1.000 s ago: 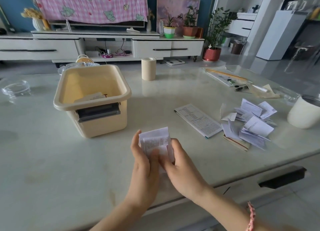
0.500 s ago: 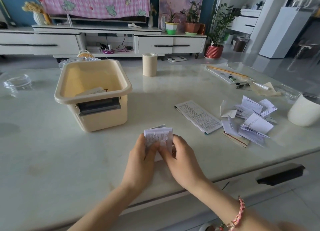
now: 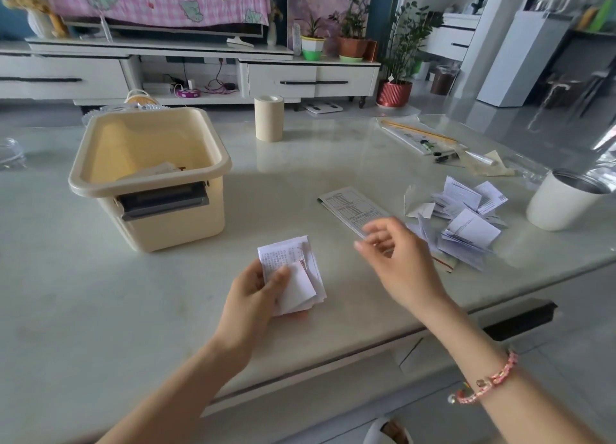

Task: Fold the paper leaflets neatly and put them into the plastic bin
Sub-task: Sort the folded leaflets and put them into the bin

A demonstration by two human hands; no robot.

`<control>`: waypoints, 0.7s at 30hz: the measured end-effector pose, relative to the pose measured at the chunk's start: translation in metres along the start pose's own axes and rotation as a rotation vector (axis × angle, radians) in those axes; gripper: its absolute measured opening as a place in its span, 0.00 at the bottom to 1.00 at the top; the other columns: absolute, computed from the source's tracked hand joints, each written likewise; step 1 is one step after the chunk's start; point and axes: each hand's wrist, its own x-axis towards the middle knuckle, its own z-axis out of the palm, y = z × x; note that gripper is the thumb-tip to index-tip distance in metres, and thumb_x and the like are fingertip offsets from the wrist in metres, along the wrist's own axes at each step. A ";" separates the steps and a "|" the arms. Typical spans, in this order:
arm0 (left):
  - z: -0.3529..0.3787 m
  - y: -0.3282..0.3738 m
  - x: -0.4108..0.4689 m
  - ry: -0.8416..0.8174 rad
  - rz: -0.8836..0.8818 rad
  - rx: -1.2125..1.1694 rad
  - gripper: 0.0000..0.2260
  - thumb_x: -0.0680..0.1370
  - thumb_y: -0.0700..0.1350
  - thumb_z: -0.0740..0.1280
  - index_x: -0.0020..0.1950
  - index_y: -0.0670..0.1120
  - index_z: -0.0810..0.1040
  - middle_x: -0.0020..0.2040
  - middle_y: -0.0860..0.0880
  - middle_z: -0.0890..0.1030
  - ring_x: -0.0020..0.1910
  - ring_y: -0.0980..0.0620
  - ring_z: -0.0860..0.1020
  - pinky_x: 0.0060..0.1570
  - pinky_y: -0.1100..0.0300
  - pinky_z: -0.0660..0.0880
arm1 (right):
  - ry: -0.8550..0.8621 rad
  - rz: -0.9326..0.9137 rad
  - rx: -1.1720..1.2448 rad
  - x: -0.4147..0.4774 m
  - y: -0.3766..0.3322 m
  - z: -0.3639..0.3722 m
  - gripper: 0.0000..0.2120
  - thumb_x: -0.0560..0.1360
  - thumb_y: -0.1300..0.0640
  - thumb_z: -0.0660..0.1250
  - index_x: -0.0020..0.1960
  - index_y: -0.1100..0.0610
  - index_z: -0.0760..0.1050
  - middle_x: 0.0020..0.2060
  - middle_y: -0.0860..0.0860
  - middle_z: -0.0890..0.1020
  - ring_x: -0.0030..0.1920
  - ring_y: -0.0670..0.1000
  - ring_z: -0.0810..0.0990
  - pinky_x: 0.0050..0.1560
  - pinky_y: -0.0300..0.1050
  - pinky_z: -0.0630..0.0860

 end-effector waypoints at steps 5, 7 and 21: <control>-0.001 0.001 0.001 -0.043 -0.060 -0.064 0.07 0.79 0.40 0.61 0.53 0.40 0.77 0.41 0.46 0.83 0.40 0.45 0.82 0.34 0.57 0.79 | 0.236 0.086 -0.677 0.033 0.063 -0.082 0.26 0.68 0.65 0.71 0.65 0.63 0.70 0.60 0.62 0.75 0.61 0.66 0.70 0.59 0.55 0.64; 0.001 0.000 0.001 -0.049 -0.058 -0.045 0.07 0.79 0.40 0.61 0.52 0.41 0.78 0.41 0.47 0.83 0.40 0.48 0.82 0.34 0.56 0.80 | 0.060 0.270 -0.775 0.032 0.075 -0.094 0.25 0.70 0.61 0.71 0.66 0.60 0.70 0.63 0.62 0.73 0.63 0.65 0.67 0.60 0.54 0.65; 0.004 0.000 0.002 0.014 -0.059 -0.005 0.08 0.79 0.40 0.61 0.55 0.39 0.77 0.44 0.45 0.81 0.39 0.50 0.80 0.35 0.57 0.80 | 0.102 0.136 0.265 0.008 -0.012 -0.052 0.10 0.76 0.70 0.61 0.43 0.57 0.73 0.43 0.47 0.77 0.39 0.49 0.75 0.25 0.38 0.74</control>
